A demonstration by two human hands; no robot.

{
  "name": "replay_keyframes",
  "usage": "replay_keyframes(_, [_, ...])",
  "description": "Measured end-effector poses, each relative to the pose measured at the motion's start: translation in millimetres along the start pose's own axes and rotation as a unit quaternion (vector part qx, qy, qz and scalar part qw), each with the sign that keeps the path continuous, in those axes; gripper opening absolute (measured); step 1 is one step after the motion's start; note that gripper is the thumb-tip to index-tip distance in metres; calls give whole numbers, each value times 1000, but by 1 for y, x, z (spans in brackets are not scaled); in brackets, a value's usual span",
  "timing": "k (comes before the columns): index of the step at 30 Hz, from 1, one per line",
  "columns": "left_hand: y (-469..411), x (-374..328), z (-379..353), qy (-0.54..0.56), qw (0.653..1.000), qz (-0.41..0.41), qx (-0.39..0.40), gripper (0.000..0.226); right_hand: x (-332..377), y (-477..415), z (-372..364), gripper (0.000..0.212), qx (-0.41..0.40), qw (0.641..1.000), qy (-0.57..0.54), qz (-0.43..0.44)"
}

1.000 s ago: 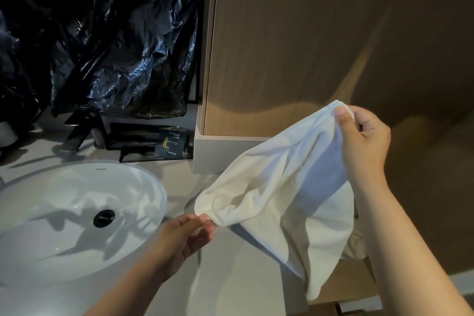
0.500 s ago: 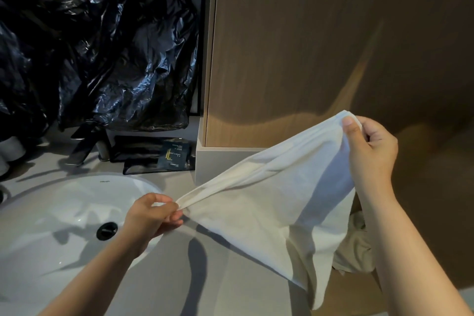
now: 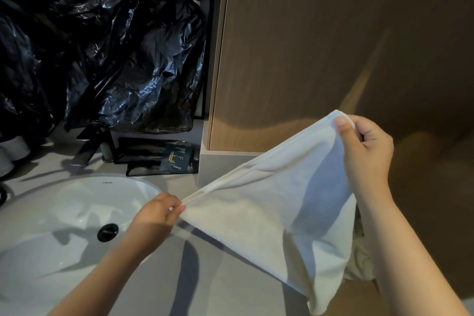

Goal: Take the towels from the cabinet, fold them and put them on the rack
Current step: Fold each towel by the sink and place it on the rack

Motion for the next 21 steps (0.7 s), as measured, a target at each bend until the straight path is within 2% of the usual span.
replay_keyframes(3, [-10,-4,19,-8,999,-39,-35,34,-1,-2,7,18,-15,1000,-2,2])
replay_keyframes(8, [-21,-16,34,-25,995,-61,-74,21,5,-5,15,15,-34,999,-5,5])
replay_keyframes(12, [-21,-23,40,-40,996,-46,-60,9,22,-13,12,17,-29,999,-9,30])
replay_keyframes(17, [-25,-56,51,-19,997,-78,-20,54,46,-21,3,12,1,998,-25,61])
replay_keyframes(21, [-31,-98,43,-5,990,-138,15,61,57,-19,-2,11,11,995,-42,85])
Point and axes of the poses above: each hand's wrist, its own y-axis away from the middle knuckle, its own z-axis out of the back of the hand, x = y × z, the point moved 2 cm from there along -y, towards the middle knuckle
